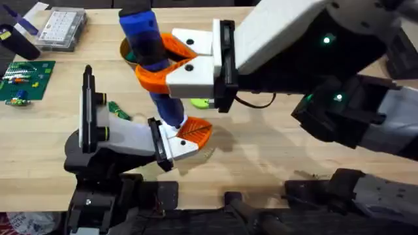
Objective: Pick up the gripper from the table and insert it into the empty holder that is missing its gripper. Then pick up a screw, insert it into the mounting hole, and use the screwdriver to tighten it. Finally, clean up the table by picking up the vegetable and placing it into the bucket.
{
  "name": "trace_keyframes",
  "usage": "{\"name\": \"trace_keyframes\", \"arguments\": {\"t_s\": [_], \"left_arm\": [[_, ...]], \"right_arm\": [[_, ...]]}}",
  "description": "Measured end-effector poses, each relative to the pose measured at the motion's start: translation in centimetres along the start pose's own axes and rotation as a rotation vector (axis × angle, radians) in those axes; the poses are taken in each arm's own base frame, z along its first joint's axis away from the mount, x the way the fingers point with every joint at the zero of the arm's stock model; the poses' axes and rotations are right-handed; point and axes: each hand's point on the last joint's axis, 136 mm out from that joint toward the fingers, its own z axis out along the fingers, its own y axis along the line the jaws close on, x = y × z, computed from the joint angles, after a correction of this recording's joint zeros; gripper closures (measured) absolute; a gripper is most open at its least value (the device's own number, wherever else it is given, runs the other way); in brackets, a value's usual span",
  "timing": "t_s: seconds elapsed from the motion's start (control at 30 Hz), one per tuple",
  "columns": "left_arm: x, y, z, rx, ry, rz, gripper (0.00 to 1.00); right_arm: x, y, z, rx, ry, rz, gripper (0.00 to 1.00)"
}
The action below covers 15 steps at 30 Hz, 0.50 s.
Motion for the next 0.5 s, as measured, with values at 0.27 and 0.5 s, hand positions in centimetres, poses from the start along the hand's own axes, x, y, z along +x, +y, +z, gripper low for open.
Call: {"name": "trace_keyframes", "arguments": {"t_s": [0.27,0.5], "left_arm": [[0.0,0.0,0.0,-0.001,-0.001,0.005,0.987],[0.0,0.0,0.0,-0.001,-0.001,0.005,0.987]], "right_arm": [[-1.2,-0.1,-0.1,-0.019,-0.066,0.005,0.975],[-5.3,-1.3,0.5,0.002,-0.061,-0.014,0.976]]}}
